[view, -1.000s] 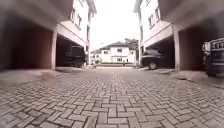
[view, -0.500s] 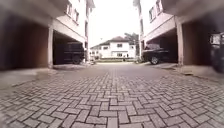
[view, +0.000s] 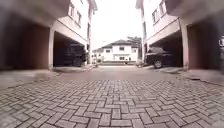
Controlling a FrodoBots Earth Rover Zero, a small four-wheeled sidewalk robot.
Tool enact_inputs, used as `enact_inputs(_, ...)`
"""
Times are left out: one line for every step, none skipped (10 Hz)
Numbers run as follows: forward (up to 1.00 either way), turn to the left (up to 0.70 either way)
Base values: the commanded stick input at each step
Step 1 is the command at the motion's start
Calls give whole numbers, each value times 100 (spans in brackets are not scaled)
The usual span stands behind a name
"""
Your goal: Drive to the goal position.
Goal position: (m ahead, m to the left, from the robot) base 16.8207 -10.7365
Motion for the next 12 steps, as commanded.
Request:
enact_inputs(70, 0)
enact_inputs(70, 0)
enact_inputs(70, 0)
enact_inputs(70, 0)
enact_inputs(70, 0)
enact_inputs(70, 0)
enact_inputs(70, 0)
enact_inputs(70, 0)
enact_inputs(70, 0)
enact_inputs(70, 0)
enact_inputs(70, -2)
enact_inputs(70, -4)
